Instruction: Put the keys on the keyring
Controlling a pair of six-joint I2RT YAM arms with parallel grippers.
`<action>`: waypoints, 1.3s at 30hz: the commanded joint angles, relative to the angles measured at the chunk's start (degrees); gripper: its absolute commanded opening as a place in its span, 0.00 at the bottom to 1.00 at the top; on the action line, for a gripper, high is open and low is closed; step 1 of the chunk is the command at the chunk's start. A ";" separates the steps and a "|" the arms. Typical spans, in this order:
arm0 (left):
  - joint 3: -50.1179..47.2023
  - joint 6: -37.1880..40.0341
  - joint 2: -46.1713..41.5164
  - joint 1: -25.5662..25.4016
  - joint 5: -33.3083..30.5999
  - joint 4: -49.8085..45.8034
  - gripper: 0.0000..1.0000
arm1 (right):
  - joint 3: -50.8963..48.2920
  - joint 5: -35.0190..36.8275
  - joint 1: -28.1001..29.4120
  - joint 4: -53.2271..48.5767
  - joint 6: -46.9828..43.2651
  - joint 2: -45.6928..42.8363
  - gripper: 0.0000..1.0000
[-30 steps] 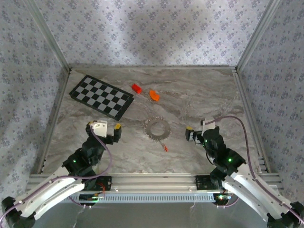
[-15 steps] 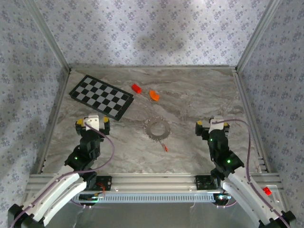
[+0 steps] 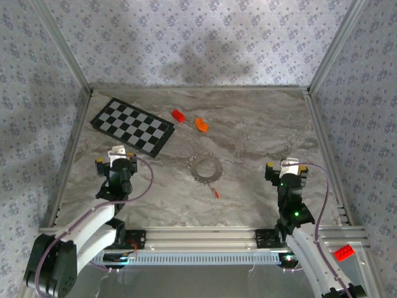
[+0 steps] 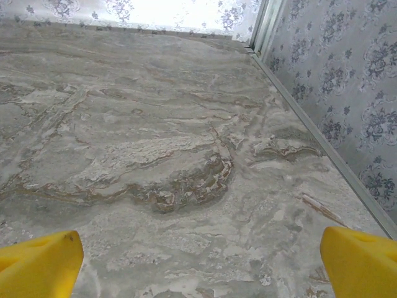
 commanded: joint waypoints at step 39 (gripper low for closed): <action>8.27 7.18 28.44 7.30 11.89 28.85 1.00 | 5.19 -13.50 -10.72 38.03 1.77 39.91 1.00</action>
